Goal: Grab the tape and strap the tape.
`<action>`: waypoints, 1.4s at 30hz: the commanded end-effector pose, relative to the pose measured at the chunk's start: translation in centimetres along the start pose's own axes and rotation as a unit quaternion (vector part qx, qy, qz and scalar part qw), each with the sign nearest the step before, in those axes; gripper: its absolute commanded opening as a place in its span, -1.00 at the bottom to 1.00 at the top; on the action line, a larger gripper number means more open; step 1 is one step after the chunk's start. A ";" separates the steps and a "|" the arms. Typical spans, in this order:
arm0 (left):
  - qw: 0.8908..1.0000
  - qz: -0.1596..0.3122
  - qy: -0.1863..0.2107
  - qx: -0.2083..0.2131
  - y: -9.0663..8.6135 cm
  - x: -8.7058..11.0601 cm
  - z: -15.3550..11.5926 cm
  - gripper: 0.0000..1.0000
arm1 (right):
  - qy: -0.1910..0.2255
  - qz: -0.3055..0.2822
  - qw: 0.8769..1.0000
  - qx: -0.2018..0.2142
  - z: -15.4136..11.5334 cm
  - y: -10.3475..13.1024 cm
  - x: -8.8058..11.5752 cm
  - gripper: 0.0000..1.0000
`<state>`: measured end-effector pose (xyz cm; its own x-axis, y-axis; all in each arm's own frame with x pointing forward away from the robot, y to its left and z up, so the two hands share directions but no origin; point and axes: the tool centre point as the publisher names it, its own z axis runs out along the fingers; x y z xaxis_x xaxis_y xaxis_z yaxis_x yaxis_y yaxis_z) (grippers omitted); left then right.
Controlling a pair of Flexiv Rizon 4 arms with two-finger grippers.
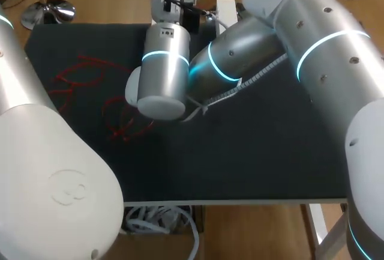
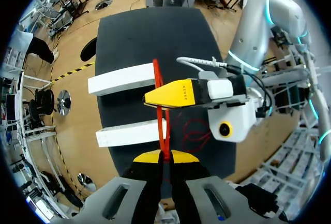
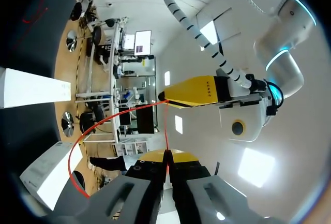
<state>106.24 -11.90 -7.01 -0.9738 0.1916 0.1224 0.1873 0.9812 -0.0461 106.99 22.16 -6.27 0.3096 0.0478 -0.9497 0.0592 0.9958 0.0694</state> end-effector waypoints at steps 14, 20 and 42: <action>1.000 0.000 0.001 -0.001 0.0 0.0 -0.1 -1.00 | -0.019 0.010 1.000 -0.009 -0.4 0.0 -0.7 -1.00; 1.000 0.000 0.001 -0.001 0.0 0.0 -0.1 -1.00 | -0.025 0.010 1.000 -0.011 -0.3 0.2 -1.1 -1.00; 1.000 0.000 0.001 -0.001 0.0 0.0 -0.1 -1.00 | -0.018 -0.001 1.000 -0.017 -0.3 0.4 -0.9 -1.00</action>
<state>106.24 -11.93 -7.01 -0.9737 0.1919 0.1224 0.1876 0.9812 -0.0463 106.57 22.58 -5.63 0.3493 0.0444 -0.9360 0.0309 0.9978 0.0589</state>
